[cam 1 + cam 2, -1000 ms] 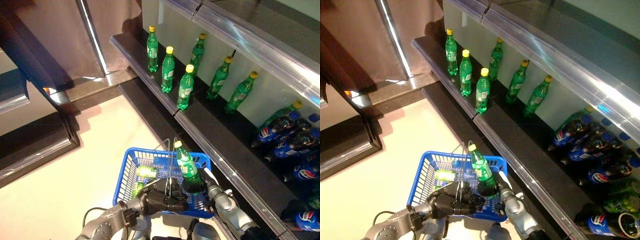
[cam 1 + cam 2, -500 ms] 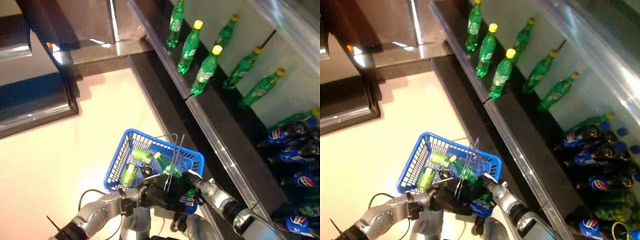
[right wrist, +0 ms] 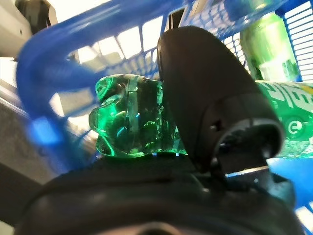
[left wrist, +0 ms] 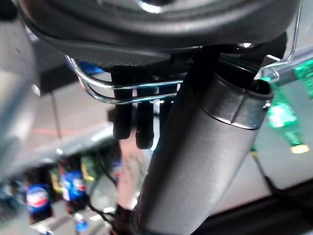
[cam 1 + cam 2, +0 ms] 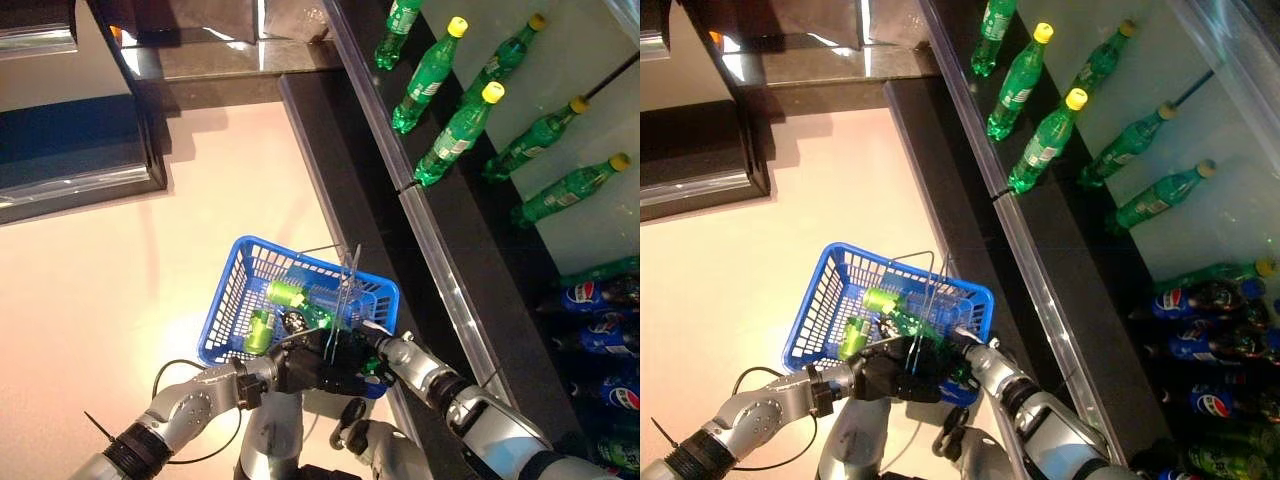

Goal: Pick up the drink and place into the basket.

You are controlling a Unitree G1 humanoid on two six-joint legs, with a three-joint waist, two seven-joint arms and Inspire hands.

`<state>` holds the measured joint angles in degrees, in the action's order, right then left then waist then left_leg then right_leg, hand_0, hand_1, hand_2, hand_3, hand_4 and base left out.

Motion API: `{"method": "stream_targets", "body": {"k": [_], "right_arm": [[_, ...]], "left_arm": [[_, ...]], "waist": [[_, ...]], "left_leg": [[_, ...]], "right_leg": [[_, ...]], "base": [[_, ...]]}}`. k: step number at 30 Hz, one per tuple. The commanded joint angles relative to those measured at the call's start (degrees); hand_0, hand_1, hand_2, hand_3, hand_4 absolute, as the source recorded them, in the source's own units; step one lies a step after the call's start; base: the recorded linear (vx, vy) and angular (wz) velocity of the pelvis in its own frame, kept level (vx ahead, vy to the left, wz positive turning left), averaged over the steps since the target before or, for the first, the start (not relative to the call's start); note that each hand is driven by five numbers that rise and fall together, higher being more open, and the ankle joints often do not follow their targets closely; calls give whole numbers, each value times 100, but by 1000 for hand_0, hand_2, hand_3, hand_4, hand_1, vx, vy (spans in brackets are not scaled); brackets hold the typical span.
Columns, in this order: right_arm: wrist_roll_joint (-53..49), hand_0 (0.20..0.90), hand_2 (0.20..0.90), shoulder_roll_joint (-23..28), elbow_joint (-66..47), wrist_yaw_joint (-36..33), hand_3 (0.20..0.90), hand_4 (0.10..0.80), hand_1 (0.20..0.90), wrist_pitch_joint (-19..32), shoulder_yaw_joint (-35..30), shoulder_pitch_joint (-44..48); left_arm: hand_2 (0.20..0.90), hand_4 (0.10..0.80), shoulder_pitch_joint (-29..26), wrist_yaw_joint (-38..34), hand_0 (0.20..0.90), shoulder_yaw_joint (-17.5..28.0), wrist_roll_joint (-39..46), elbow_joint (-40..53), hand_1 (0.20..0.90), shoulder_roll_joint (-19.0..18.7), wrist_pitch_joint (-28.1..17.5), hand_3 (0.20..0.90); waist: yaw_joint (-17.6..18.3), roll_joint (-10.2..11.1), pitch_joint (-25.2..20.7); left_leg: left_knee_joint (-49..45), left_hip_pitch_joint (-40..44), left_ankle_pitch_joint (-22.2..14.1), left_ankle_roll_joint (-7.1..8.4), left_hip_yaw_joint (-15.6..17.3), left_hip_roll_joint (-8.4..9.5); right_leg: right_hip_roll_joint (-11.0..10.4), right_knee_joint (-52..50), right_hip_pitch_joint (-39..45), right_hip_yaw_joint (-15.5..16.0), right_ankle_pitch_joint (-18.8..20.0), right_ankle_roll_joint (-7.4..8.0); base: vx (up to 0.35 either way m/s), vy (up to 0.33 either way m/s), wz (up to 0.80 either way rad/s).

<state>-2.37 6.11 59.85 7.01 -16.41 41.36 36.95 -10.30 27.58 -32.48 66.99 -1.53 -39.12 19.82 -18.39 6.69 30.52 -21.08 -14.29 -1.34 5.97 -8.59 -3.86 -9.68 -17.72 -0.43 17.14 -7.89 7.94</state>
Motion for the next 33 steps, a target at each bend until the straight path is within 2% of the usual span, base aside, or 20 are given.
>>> {"method": "stream_targets", "body": {"k": [1,6,12,26,27,28,29,30,33], "right_arm": [[-48,300,300,-231,366,510,200,100,300,-12,221,461],[604,300,300,-306,830,966,200,100,300,-242,464,577],[757,300,300,-286,1164,1097,200,100,300,-519,648,590],[685,300,300,2,1729,683,200,100,300,-143,422,970],[741,354,354,59,1752,684,263,163,354,-110,412,1016],[782,448,448,104,1782,693,373,273,448,-72,413,1076],[793,658,658,126,1792,696,617,517,658,-56,416,1101],[820,900,900,171,1802,695,900,800,900,-23,412,1147],[826,900,900,288,1791,653,900,800,900,64,385,1263]], "left_arm": [[300,100,-946,2131,300,-355,1667,3434,300,1433,-614,200],[300,100,-1238,2222,300,-569,1891,3511,300,1523,-712,200],[300,100,-1485,2246,300,-719,1955,3606,300,1540,-904,200],[300,100,-1979,2046,300,-983,1692,3627,300,1919,-1471,200],[300,100,-2030,2022,300,-1003,1651,3629,300,1961,-1542,200],[300,100,-2094,1982,300,-1030,1603,3627,300,2012,-1627,200],[300,100,-2119,1975,300,-1038,1588,3620,300,2028,-1664,200],[300,100,-2161,1978,300,-1038,1561,3597,300,2059,-1723,200],[300,100,-2233,1932,300,-1046,1455,3578,300,2161,-1857,200]], "waist": [[-9,-213,-259],[-50,-283,-193],[-18,-401,-73],[240,-555,-72],[279,-569,-72],[315,-587,-72],[332,-595,-72],[363,-606,-72],[438,-626,-72]], "left_leg": [[-555,-163,-206,-213,241,276],[-528,-266,-193,-196,207,344],[-513,-429,-191,-186,216,389],[-515,-1014,-206,-218,302,422],[-512,-1068,-202,-222,316,415],[-502,-1117,-193,-229,332,407],[-493,-1133,-189,-231,338,404],[-479,-1164,-183,-234,353,398],[-467,-1244,-173,-251,402,386]], "right_leg": [[29,315,-418,-262,1456,498],[-43,369,-473,-181,1490,474],[-164,387,-622,-109,1521,451],[-363,348,-1308,-106,1576,376],[-378,334,-1387,-116,1582,365],[-396,315,-1467,-129,1585,355],[-401,309,-1500,-136,1585,351],[-409,296,-1562,-150,1584,341],[-431,264,-1701,-190,1582,311]], "base": [[4,25,8],[-41,37,7],[-82,58,9],[-91,71,1],[-115,105,-2],[-111,103,-3],[-105,100,-3],[-99,92,-5],[-88,85,-14]]}}
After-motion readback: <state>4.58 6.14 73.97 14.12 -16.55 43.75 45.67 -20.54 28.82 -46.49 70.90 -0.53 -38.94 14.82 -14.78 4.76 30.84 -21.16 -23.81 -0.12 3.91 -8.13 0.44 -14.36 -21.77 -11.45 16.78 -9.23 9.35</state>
